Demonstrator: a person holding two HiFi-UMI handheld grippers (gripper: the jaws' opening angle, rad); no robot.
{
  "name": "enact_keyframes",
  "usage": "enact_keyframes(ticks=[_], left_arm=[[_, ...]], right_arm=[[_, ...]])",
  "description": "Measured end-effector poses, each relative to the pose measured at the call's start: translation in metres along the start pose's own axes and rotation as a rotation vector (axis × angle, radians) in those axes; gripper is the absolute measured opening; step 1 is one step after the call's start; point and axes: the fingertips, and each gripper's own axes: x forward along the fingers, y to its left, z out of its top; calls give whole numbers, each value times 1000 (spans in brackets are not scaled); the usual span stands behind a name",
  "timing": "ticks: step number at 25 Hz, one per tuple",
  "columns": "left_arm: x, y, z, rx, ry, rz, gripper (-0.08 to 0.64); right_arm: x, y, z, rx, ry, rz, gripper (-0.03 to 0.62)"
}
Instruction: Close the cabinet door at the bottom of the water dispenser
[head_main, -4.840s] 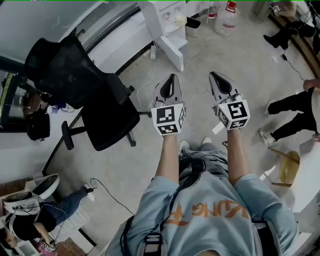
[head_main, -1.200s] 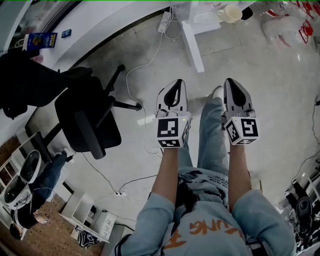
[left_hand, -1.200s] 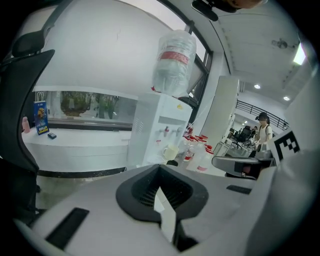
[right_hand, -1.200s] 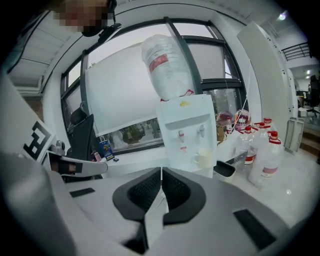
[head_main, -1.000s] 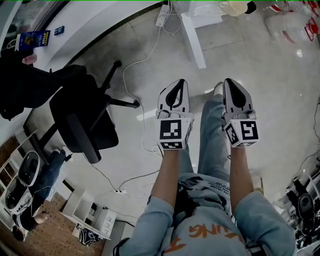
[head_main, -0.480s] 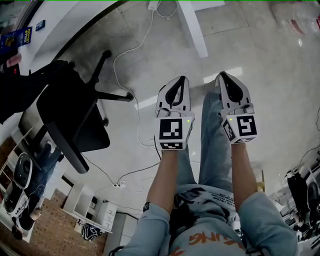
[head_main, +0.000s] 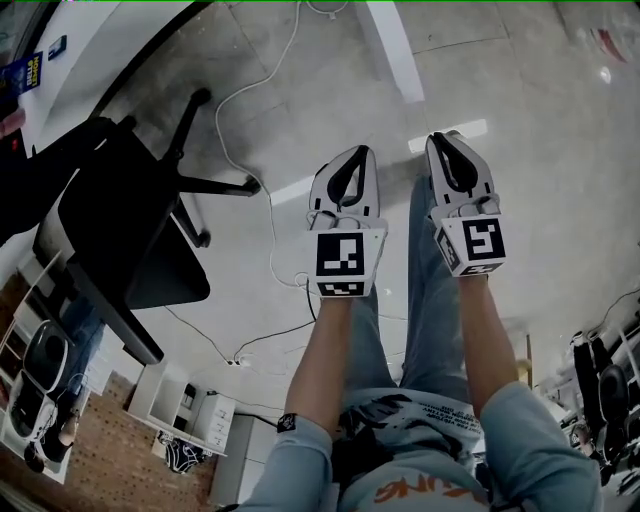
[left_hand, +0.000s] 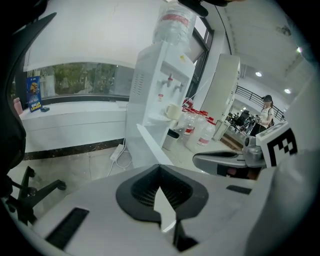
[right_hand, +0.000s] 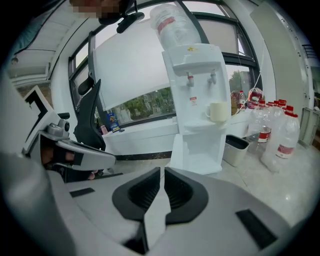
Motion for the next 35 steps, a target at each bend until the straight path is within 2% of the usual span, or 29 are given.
enact_keyframes(ticks=[7, 10, 11, 13, 14, 24, 35], left_arm=[[14, 7, -14, 13, 24, -6, 11], [18, 9, -21, 15, 38, -6, 11], [19, 9, -24, 12, 43, -5, 11], [20, 8, -28, 7, 51, -8, 11], [20, 7, -30, 6, 54, -11, 11], [26, 11, -41, -11, 73, 3, 11], [39, 8, -42, -27, 81, 11, 11]], right_arm=[[30, -14, -39, 10, 40, -21, 32], [44, -19, -60, 9, 104, -29, 34], [49, -20, -68, 10, 128, -25, 44], [58, -20, -76, 15, 158, -18, 139], [62, -21, -78, 17, 163, -19, 164], [97, -28, -78, 23, 149, -14, 199], [110, -37, -78, 9, 153, -39, 198]])
